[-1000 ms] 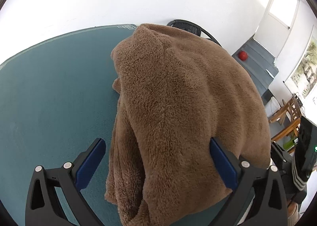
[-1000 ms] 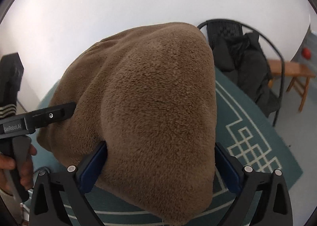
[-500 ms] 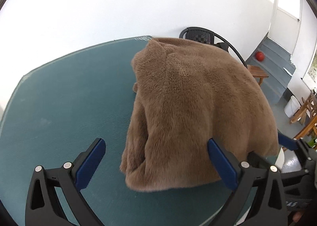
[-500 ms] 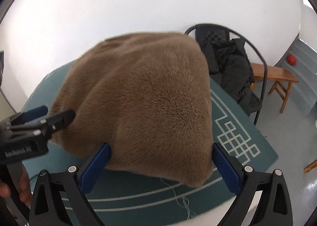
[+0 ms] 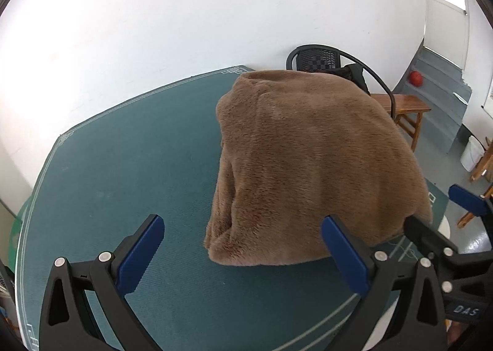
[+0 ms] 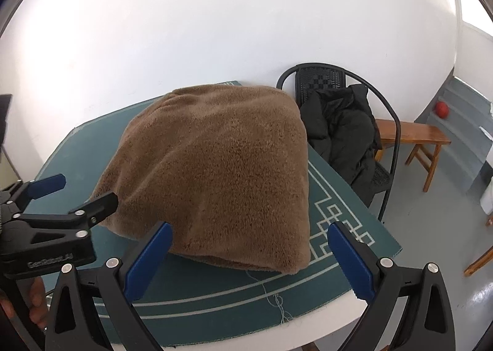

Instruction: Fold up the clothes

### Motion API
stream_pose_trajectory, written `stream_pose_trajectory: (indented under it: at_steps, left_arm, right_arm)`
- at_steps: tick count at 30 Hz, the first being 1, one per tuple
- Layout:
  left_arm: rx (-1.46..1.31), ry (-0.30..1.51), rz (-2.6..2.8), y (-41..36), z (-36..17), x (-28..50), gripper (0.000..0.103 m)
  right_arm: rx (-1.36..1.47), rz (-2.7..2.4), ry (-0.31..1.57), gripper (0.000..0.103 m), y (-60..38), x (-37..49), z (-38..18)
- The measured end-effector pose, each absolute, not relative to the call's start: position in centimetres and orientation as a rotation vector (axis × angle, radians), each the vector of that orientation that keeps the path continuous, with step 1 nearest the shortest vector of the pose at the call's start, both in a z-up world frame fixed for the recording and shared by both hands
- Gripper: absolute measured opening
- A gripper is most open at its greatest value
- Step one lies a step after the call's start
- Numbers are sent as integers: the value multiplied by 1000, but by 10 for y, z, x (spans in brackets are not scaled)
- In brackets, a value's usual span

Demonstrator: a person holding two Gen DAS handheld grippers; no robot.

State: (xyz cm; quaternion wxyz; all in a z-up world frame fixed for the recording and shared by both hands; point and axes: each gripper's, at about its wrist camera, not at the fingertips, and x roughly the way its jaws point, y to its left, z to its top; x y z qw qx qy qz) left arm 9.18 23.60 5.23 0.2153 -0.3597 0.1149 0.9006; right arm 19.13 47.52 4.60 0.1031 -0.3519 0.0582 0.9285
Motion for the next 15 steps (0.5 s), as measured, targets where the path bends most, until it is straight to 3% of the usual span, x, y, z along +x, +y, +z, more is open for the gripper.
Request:
stream_pose_trajectory:
  at_steps: [15]
  left_arm:
    - [-972, 241, 2462, 234, 75, 103, 102]
  right_arm:
    - [-946, 2736, 95, 102, 475, 208, 68]
